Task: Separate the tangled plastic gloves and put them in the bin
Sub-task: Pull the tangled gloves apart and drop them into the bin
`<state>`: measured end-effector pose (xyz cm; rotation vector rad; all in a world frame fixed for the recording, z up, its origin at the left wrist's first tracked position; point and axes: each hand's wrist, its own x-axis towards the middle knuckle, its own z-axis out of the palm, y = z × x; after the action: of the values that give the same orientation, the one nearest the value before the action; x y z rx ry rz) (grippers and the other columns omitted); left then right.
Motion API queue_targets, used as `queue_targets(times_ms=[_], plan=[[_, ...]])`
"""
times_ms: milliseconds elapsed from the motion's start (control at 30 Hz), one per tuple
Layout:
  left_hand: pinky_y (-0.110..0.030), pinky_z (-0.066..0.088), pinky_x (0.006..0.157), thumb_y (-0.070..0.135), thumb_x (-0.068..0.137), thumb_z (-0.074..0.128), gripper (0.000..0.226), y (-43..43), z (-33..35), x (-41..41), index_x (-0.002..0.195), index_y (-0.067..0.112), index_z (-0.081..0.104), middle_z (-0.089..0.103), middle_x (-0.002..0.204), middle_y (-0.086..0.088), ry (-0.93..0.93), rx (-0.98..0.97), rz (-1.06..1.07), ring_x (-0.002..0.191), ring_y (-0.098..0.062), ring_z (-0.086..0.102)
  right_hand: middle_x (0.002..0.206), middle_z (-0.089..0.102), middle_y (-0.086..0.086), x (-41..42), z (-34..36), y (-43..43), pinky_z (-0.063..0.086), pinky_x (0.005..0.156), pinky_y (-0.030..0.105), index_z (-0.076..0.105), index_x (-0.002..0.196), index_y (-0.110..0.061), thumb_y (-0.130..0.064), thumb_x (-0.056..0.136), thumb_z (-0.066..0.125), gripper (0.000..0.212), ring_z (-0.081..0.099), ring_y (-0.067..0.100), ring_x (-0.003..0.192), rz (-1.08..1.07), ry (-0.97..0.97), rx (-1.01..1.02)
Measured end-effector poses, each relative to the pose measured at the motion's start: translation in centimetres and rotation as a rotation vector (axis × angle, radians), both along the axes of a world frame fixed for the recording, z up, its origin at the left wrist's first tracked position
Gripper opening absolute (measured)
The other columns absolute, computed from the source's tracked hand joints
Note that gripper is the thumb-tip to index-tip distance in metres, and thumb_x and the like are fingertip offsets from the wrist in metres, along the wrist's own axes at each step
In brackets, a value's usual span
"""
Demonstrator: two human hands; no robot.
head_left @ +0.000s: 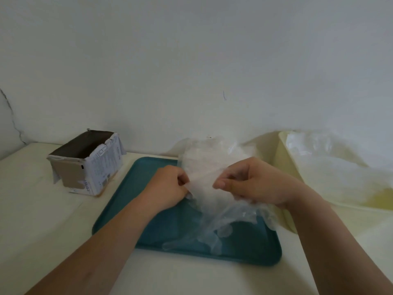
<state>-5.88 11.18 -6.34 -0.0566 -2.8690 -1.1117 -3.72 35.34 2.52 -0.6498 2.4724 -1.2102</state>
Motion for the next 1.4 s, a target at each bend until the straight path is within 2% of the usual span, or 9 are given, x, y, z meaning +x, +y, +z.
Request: queue_targets(times_ms=[300, 467, 600, 700, 833, 967, 1100, 1200, 1400], plan=[[-0.013, 0.047, 0.064, 0.009, 0.095, 0.071, 0.021, -1.9, 5.0, 0.8, 0.105, 0.027, 0.074, 0.057, 0.075, 0.010, 0.292, 0.426, 0.060, 0.064, -0.003, 0.053, 0.098, 0.077, -0.014, -0.4, 0.0, 0.2, 0.057, 0.094, 0.037, 0.081, 0.100, -0.030, -0.037, 0.095, 0.070, 0.013, 0.072, 0.008, 0.095, 0.095, 0.218, 0.036], [-0.032, 0.059, 0.083, -0.005, 0.084, 0.077, 0.023, -1.5, 7.9, 2.3, 0.090, 0.018, 0.078, 0.073, 0.089, -0.017, 0.237, 0.960, -0.054, 0.087, -0.024, 0.071, 0.156, 0.040, -0.026, -0.1, 0.1, -0.7, 0.031, 0.119, 0.039, 0.078, 0.095, -0.043, -0.054, 0.089, 0.065, 0.018, 0.032, -0.009, 0.145, -0.093, 0.427, -0.099], [-0.031, 0.061, 0.069, -0.022, 0.091, 0.052, 0.040, -1.0, 9.1, 3.4, 0.091, 0.012, 0.074, 0.062, 0.085, -0.017, 0.180, 1.117, -0.185, 0.072, -0.024, 0.074, 0.164, 0.029, -0.023, 0.4, 0.3, -1.0, 0.022, 0.122, 0.041, 0.080, 0.094, -0.045, -0.052, 0.087, 0.070, 0.014, 0.021, -0.003, 0.152, -0.069, 0.513, -0.145], [-0.029, 0.060, 0.068, -0.021, 0.092, 0.054, 0.035, -0.8, 8.8, 3.4, 0.098, 0.009, 0.072, 0.062, 0.081, -0.008, 0.175, 1.089, -0.224, 0.070, -0.022, 0.072, 0.145, 0.058, -0.011, 0.4, 0.4, -1.0, 0.034, 0.119, 0.042, 0.083, 0.089, -0.030, -0.042, 0.088, 0.079, 0.013, 0.045, 0.004, 0.142, -0.035, 0.446, -0.266], [-0.029, 0.059, 0.072, -0.002, 0.085, 0.076, 0.031, 0.0, 8.6, 2.9, 0.113, 0.009, 0.069, 0.071, 0.098, -0.008, 0.155, 1.295, -0.243, 0.083, -0.022, 0.073, 0.095, 0.074, 0.005, 0.6, 0.4, -0.8, 0.055, 0.089, 0.039, 0.081, 0.089, -0.008, -0.021, 0.091, 0.078, 0.013, 0.071, 0.025, 0.094, -0.026, 0.362, -0.431], [-0.044, 0.055, 0.090, 0.020, 0.079, 0.088, 0.036, 0.0, 6.8, 2.2, 0.111, 0.011, 0.073, 0.067, 0.107, -0.009, -0.186, 1.229, -0.278, 0.101, -0.030, 0.061, 0.089, 0.076, 0.016, 0.7, 0.2, -1.0, 0.060, 0.084, 0.053, 0.079, 0.094, -0.001, -0.014, 0.093, 0.073, 0.014, 0.072, 0.039, 0.088, -0.143, 0.286, -0.550], [-0.028, 0.059, 0.059, 0.005, 0.093, 0.070, 0.011, 0.5, 5.5, 2.3, 0.102, 0.007, 0.076, 0.069, 0.086, -0.008, -0.320, 1.208, -0.153, 0.070, -0.016, 0.067, 0.071, 0.072, 0.010, 0.8, 0.2, -1.3, 0.054, 0.052, 0.035, 0.078, 0.092, -0.007, -0.015, 0.097, 0.068, 0.013, 0.062, 0.022, 0.051, -0.230, 0.266, -0.539], [-0.030, 0.054, 0.069, 0.017, 0.085, 0.078, 0.015, 0.1, 5.9, 2.0, 0.098, 0.012, 0.083, 0.071, 0.086, -0.007, -0.235, 1.143, -0.096, 0.076, -0.018, 0.066, 0.065, 0.067, 0.011, 0.3, -0.2, -1.1, 0.041, 0.044, 0.030, 0.077, 0.090, -0.017, -0.024, 0.100, 0.065, 0.017, 0.044, 0.019, 0.044, -0.260, 0.247, -0.480], [-0.022, 0.048, 0.051, 0.014, 0.096, 0.072, 0.010, -2.3, 7.7, 1.4, 0.094, 0.015, 0.082, 0.068, 0.072, -0.006, 0.020, 1.162, 0.211, 0.057, -0.014, 0.062, 0.056, 0.063, 0.003, -0.1, -0.7, -0.9, 0.044, 0.052, 0.021, 0.077, 0.090, -0.024, -0.027, 0.099, 0.066, 0.015, 0.046, 0.011, 0.046, -0.218, 0.314, -0.314]])
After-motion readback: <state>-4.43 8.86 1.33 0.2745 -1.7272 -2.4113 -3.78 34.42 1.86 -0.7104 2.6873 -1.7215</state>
